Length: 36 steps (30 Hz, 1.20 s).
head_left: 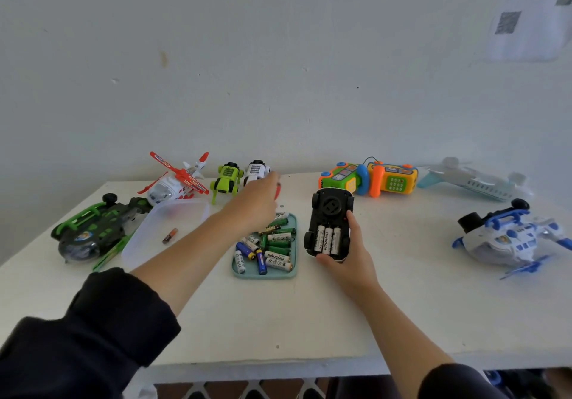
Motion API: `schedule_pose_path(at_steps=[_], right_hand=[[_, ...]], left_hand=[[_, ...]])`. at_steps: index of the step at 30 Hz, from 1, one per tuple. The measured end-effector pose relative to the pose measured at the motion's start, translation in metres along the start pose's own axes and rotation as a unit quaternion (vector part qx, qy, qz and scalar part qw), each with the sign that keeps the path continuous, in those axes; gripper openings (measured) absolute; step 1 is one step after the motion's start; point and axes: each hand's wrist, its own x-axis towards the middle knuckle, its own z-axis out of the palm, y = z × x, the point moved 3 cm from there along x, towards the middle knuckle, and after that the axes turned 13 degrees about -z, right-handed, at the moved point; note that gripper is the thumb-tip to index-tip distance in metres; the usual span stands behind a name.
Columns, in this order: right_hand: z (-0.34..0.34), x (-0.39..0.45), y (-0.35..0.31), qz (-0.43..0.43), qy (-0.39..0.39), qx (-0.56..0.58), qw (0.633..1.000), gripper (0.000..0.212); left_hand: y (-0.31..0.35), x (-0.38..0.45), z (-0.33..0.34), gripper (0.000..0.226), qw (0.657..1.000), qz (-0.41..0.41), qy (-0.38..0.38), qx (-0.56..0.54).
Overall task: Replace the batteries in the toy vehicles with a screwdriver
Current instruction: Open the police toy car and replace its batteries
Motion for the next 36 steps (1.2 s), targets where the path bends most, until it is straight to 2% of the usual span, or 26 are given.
schedule_pose_path(at_steps=[4, 7, 19, 26, 31, 36], right_hand=[[-0.001, 0.0, -0.001, 0.005, -0.001, 0.0, 1.0, 0.097], [-0.001, 0.001, -0.003, 0.008, -0.005, -0.004, 1.0, 0.096], [0.002, 0.0, 0.0, 0.008, -0.005, -0.009, 1.0, 0.098], [0.002, 0.003, 0.002, 0.014, -0.003, -0.02, 1.0, 0.098], [0.003, 0.002, 0.003, 0.02, -0.004, -0.03, 0.999, 0.096], [0.003, 0.001, 0.002, 0.013, -0.012, -0.032, 0.999, 0.097]], left_hand=[[0.033, -0.012, 0.004, 0.021, 0.976, 0.097, 0.084, -0.176], [0.041, -0.017, 0.013, 0.017, 0.947, 0.116, 0.133, -0.27], [0.02, -0.018, 0.053, 0.016, 0.903, 0.134, 0.211, -0.349], [0.036, -0.009, 0.045, 0.019, 0.93, 0.143, 0.192, -0.278], [0.047, 0.035, 0.022, 0.019, 0.957, 0.078, 0.111, -0.257], [0.035, 0.059, 0.024, 0.02, 0.946, 0.013, 0.086, -0.311]])
